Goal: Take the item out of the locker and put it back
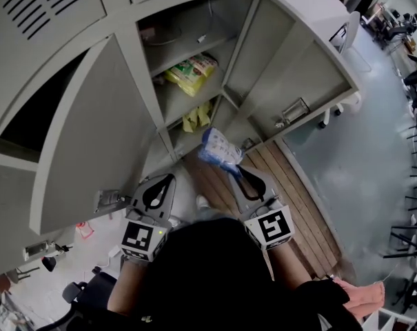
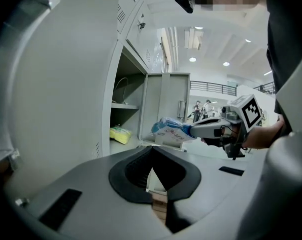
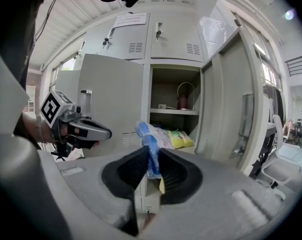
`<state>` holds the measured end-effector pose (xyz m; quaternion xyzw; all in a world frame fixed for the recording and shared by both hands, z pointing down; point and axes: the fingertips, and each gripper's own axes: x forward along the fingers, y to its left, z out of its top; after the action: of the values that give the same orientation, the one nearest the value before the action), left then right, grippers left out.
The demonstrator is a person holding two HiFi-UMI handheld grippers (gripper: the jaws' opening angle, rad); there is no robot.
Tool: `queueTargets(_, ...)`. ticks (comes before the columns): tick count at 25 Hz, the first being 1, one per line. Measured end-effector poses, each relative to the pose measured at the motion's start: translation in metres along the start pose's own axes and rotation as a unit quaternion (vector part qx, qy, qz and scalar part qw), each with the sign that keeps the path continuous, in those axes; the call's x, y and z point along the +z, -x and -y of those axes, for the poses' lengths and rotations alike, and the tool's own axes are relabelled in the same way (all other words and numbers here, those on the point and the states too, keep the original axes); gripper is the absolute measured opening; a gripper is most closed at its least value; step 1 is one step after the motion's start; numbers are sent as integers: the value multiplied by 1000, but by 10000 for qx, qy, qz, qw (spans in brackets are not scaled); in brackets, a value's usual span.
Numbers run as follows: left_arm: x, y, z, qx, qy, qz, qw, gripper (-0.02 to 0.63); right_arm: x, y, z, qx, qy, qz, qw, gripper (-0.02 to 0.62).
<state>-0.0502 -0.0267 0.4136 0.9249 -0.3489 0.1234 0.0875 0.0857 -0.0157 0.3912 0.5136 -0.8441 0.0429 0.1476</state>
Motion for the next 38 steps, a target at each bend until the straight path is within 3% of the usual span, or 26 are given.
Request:
queueTargets(16, -3, -2, 1, -92, -21, -75, 9999, 11, -7, 2, 7, -145, -56, -137, 9998, 61)
queueTargets(23, -3, 0, -1, 48, 8, -90, 9999, 11, -7, -9, 11, -2, 16, -264, 9996, 63)
queueTargets(38, -7, 11, -11, 583, 161, -233, 9979, 11, 22, -81, 28, 405, 286, 210, 9985, 63)
